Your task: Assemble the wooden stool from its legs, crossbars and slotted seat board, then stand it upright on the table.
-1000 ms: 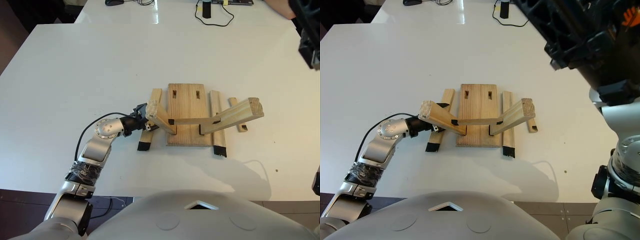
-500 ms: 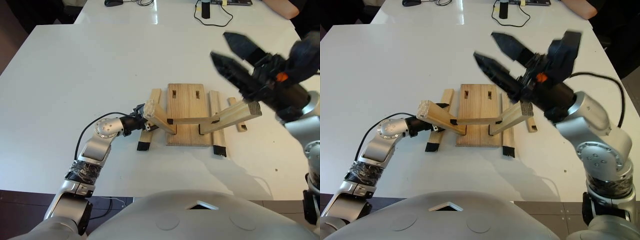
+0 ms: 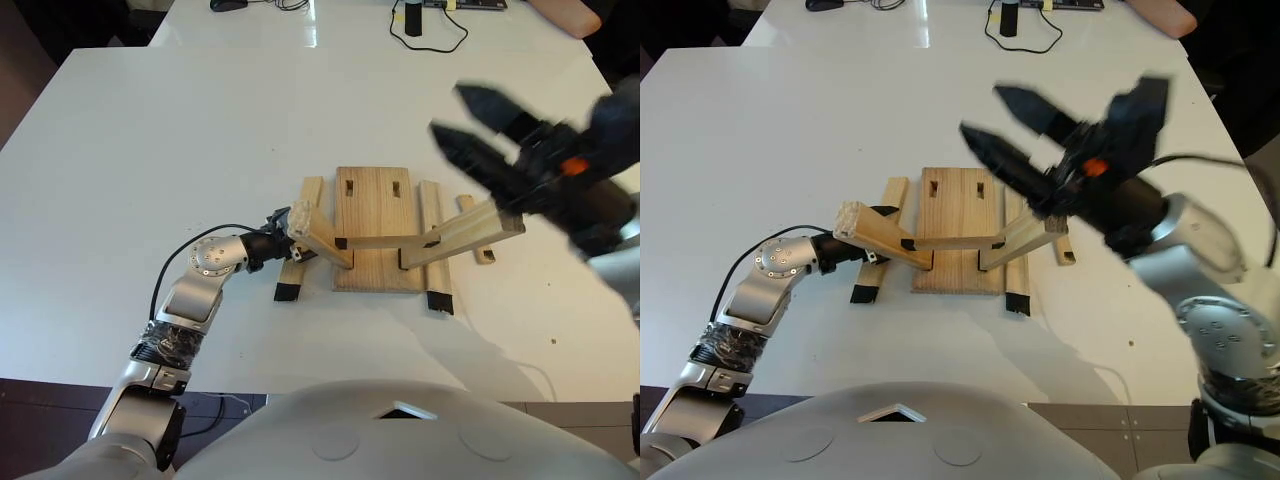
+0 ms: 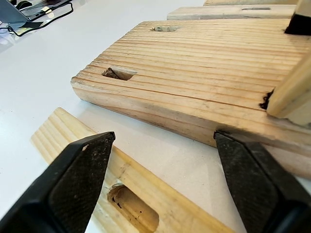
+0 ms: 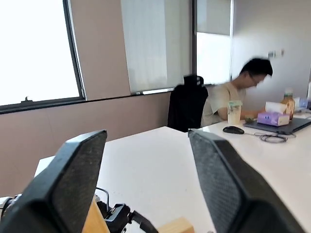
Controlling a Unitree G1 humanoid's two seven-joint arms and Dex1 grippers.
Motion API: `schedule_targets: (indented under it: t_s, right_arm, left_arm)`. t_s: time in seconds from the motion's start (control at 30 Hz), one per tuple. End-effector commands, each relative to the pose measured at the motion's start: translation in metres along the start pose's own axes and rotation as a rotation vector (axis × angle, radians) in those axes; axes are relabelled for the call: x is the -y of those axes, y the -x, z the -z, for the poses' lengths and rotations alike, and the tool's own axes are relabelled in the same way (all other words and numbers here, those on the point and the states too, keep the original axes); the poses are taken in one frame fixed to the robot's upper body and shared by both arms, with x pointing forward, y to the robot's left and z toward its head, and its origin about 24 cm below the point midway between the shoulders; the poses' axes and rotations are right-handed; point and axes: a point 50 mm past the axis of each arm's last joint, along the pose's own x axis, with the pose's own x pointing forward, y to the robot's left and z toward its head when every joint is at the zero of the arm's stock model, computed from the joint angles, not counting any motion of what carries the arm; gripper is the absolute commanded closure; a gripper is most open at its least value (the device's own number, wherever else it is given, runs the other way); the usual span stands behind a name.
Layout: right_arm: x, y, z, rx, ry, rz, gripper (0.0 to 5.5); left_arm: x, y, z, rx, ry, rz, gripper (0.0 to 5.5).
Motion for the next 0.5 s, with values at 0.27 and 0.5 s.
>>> schedule_targets:
  t_s: [0.27,0.5]
  right_arm:
    - [0.013,-0.002,0.001,0.075,0.072,0.225,2.41]
    - [0.035,0.062,0.052,-0.167,0.168,0.814,2.41]
  left_arm:
    - [0.001,0.008,-0.003,0.008,0.019,-0.058,1.7]
    - [0.008,0.048,-0.023,0.107,0.169,-0.384,1.7]
